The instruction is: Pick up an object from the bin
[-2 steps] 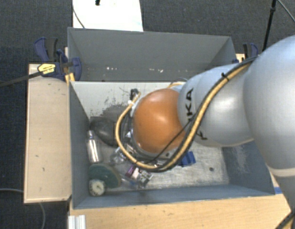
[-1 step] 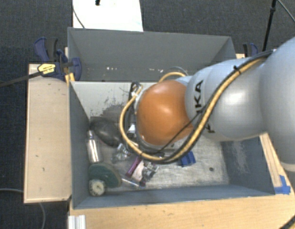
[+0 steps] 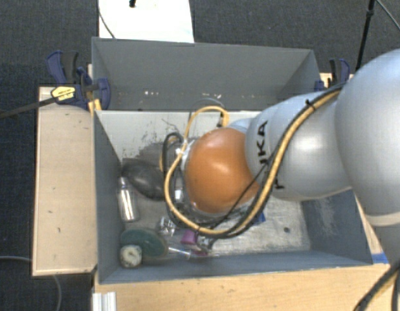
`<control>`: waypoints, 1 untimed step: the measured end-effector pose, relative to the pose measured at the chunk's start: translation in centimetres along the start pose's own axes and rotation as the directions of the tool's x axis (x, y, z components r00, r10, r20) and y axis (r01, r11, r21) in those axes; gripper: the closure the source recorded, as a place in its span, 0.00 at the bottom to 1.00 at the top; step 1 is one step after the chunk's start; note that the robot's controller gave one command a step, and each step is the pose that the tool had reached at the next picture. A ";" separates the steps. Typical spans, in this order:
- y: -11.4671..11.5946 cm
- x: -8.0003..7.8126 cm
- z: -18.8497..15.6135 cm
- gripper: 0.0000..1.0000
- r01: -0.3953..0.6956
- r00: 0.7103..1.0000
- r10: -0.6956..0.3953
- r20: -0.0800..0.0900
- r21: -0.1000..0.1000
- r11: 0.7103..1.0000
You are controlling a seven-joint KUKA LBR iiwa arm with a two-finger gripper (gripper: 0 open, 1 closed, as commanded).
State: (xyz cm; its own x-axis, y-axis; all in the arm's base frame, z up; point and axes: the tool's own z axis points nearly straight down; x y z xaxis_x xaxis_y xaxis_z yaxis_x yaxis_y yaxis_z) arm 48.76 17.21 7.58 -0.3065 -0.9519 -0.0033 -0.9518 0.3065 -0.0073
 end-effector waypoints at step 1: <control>-0.2 -0.1 -0.3 0.00 -0.010 1.000 0.010 0.001 -0.003 1.000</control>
Offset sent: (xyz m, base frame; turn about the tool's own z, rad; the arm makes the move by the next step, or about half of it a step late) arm 0.0000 0.0000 0.0000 0.0000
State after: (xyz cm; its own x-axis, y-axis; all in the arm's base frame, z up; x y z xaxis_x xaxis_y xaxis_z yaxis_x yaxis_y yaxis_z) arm 48.95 17.27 7.84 -0.3160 -0.9487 -0.0041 -0.9487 0.3161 -0.0039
